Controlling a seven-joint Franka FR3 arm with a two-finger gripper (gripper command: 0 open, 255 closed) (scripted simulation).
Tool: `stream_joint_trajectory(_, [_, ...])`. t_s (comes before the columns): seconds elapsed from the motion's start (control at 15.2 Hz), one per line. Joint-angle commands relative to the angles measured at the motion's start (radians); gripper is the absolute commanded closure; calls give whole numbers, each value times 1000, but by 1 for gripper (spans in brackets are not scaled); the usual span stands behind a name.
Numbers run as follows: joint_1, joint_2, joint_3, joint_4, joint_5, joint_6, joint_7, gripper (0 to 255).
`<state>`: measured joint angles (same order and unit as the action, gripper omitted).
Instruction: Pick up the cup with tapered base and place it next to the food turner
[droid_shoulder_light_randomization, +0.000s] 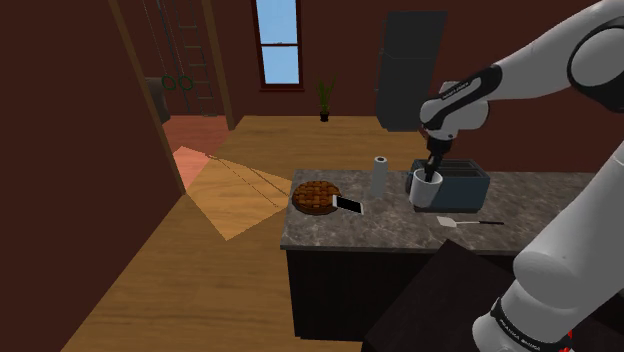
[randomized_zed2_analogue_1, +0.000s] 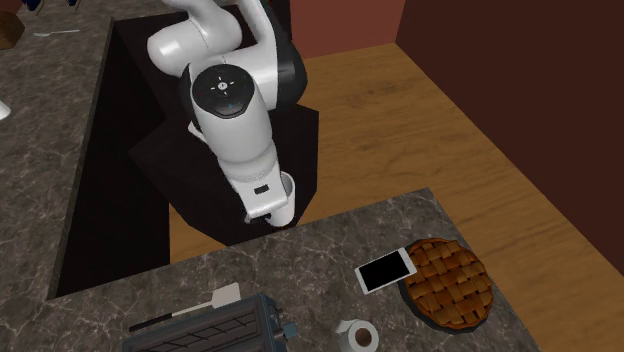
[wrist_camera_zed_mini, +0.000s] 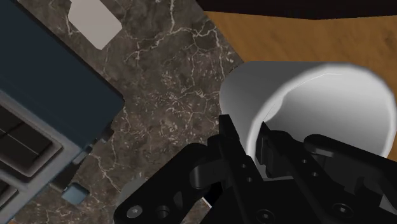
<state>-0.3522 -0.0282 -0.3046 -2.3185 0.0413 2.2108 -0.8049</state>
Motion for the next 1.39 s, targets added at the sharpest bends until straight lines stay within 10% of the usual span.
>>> stream_joint_trajectory(0.0, [-26,-17,-27,-19,-13,1,-46,255])
stream_joint_trajectory(0.59, [-141,-43,-154,-40,-59,-5,-257,255])
stream_joint_trajectory(1.32, [-140,75,-156,-88,11,147,-311,255])
